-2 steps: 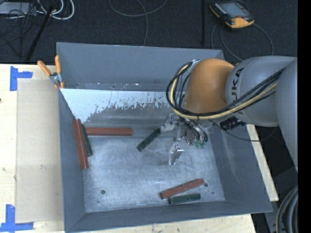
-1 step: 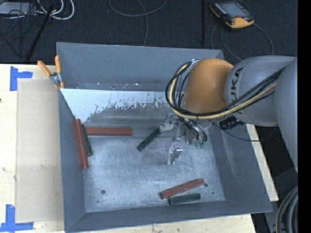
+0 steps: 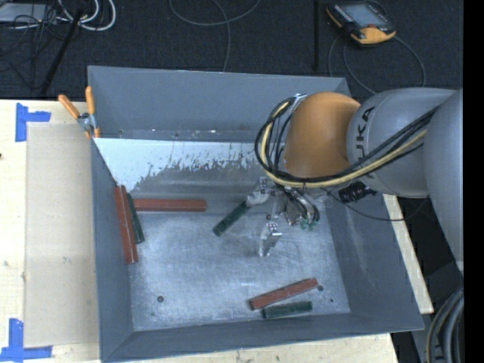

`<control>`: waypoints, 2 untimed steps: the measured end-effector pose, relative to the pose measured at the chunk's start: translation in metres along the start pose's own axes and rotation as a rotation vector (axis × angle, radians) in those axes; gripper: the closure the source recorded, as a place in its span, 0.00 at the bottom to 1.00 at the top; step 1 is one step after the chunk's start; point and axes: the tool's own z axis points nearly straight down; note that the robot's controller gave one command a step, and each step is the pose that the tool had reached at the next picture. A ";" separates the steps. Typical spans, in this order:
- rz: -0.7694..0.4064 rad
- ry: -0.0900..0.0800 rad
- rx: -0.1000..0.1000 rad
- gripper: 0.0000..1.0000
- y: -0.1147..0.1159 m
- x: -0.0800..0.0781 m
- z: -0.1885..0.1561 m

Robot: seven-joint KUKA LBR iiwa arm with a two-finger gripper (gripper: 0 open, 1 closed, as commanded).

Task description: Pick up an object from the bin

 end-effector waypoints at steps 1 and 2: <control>-0.205 -0.015 0.001 0.00 0.014 -0.010 0.005; 0.055 -0.018 -0.003 1.00 0.020 -0.012 0.021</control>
Offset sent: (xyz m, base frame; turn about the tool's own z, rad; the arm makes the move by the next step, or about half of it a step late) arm 0.0049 0.0197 -0.0287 0.0540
